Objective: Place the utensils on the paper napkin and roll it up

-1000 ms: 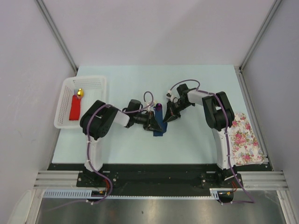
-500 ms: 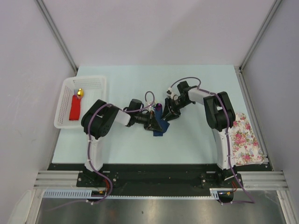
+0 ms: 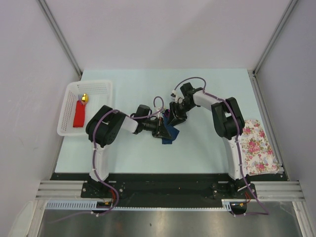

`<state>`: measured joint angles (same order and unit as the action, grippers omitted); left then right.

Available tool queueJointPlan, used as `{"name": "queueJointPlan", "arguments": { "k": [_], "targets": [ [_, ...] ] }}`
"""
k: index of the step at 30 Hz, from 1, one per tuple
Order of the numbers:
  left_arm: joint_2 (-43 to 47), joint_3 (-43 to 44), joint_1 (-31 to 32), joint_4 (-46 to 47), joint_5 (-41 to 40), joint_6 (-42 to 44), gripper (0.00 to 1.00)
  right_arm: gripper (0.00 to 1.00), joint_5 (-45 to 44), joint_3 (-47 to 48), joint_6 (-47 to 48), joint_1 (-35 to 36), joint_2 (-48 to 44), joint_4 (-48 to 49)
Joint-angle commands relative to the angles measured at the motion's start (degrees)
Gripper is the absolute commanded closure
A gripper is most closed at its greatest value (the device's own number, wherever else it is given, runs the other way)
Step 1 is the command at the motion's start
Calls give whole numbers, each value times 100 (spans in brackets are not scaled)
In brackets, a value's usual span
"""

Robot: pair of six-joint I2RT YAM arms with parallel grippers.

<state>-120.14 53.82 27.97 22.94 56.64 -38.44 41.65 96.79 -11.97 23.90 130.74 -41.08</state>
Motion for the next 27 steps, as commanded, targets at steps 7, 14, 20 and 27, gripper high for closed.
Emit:
{"name": "queueJointPlan", "arguments": {
  "k": [7,14,20,27],
  "targets": [
    [-133,-47,-19,-360,-584,433,89,97,-940,-152,221,-43,778,-93],
    [-142,-65,-46,-360,-602,425,89,80,7,-327,125,-351,488,30],
    [-177,-74,-54,-334,-610,416,89,79,361,-477,168,-562,119,65],
    [-203,-21,-54,-334,-619,390,89,92,792,-389,265,-527,215,-58]
  ]
}}
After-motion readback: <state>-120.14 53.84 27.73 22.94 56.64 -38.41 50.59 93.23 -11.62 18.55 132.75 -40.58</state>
